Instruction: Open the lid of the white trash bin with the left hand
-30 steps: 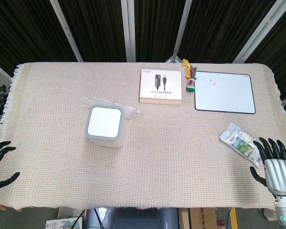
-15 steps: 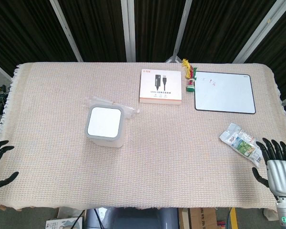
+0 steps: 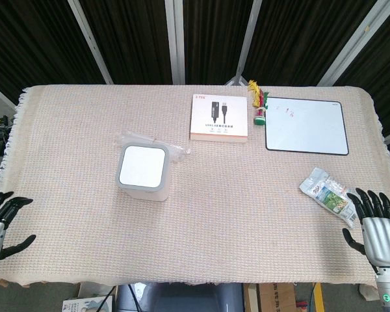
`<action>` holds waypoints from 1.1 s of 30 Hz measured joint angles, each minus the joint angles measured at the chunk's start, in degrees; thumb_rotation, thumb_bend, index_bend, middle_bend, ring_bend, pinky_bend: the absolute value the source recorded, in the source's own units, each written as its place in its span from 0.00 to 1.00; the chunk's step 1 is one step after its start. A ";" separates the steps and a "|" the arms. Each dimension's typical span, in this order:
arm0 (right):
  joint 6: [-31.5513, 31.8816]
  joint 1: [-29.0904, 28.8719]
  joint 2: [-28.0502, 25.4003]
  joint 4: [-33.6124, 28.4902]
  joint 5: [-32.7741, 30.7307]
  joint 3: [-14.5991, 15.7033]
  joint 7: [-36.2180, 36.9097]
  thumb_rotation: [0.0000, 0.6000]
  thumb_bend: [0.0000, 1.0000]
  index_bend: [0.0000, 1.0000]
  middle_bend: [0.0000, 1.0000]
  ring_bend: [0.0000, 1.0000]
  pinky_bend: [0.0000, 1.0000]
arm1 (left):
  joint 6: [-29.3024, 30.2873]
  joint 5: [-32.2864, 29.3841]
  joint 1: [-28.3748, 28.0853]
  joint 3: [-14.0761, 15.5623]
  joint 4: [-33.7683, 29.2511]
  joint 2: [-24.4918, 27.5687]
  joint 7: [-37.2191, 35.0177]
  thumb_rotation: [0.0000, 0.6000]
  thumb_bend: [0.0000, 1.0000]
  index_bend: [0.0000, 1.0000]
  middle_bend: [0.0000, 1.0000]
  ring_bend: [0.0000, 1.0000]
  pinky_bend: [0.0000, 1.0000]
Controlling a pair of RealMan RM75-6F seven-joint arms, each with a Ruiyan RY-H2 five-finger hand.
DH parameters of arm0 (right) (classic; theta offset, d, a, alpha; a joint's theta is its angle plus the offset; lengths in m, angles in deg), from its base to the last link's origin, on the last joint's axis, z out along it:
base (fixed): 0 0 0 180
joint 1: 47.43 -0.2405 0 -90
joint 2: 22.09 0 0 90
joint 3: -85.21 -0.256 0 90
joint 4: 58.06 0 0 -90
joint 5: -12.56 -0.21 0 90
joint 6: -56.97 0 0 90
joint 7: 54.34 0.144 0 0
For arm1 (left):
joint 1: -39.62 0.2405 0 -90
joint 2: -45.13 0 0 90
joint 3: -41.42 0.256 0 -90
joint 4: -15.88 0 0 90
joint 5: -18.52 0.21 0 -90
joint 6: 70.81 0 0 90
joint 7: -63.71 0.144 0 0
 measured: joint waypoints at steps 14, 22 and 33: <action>-2.39 -1.05 1.11 0.45 -0.57 0.32 -1.07 1.00 0.30 0.16 0.11 0.09 0.02 | -9.22 1.97 -8.44 -3.90 -8.61 3.76 7.52 1.00 0.51 0.25 0.77 0.66 0.60; -3.14 -1.28 0.99 0.29 -1.12 0.44 -1.48 1.00 0.30 0.16 0.11 0.09 0.02 | -19.85 -3.54 -15.05 -7.52 -17.37 6.52 17.42 1.00 0.74 0.25 0.89 0.78 0.68; -3.57 -1.43 1.26 0.14 -1.53 0.60 -2.45 1.00 0.30 0.16 0.11 0.09 0.02 | -32.47 -21.77 -24.19 -11.94 -25.65 8.00 30.44 1.00 0.80 0.26 0.89 0.79 0.68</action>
